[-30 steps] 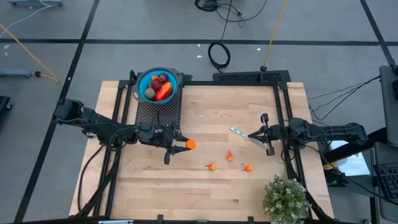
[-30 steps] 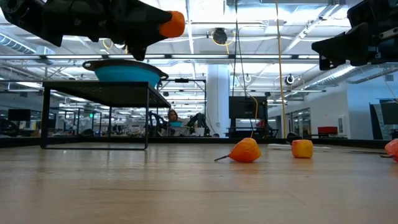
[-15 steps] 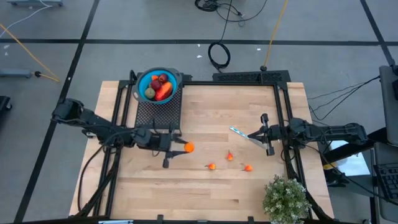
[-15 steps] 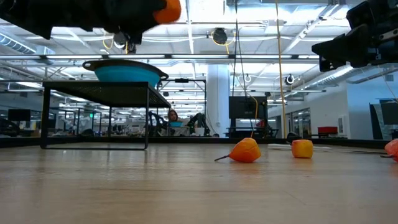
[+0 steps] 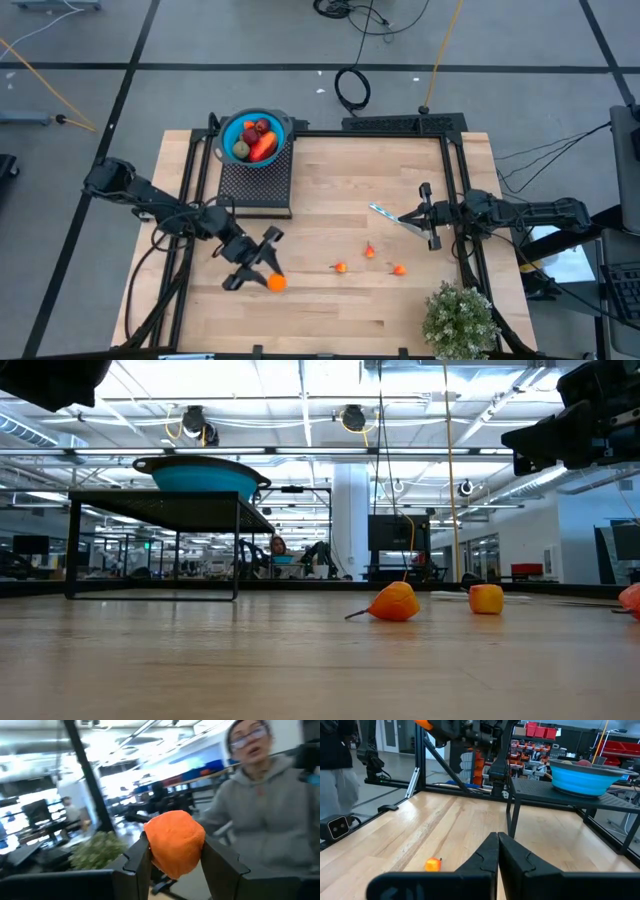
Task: Pick & Place Fruit
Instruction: Put the orange into the blue strainer bowl on the shelf
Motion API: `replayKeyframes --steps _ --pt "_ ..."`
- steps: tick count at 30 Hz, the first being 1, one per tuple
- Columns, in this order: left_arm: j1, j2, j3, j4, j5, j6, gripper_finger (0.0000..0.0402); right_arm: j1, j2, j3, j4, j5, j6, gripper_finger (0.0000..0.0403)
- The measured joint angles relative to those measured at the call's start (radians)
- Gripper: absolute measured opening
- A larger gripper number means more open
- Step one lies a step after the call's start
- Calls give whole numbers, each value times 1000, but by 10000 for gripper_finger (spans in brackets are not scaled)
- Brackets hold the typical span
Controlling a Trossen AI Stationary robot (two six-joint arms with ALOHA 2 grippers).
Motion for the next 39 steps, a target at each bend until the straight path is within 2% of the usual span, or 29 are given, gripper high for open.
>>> replayKeyframes --steps 8,11,13,16,19,26,32,36,39 --pt "0 0 0 -3 27 -3 140 0 0 0 0 0 0 0" --pt "1 0 0 -3 6 -31 140 0 0 0 0 0 4 0" --pt "6 0 0 -3 -91 -90 140 0 0 0 0 0 4 0" --pt "25 0 0 -6 -314 -213 140 0 0 0 1 0 4 0" --pt "63 0 0 -32 -477 -317 140 0 0 0 1 0 7 0" --pt "176 -31 1 -69 -618 -437 140 0 0 0 1 0 8 0" --pt "273 -109 68 -298 -655 -442 140 0 0 0 1 0 8 0" --pt "326 -147 179 -572 -660 -430 140 0 0 0 2 0 7 0" --pt "353 -162 275 -778 -722 -399 140 0 0 0 2 0 8 0"
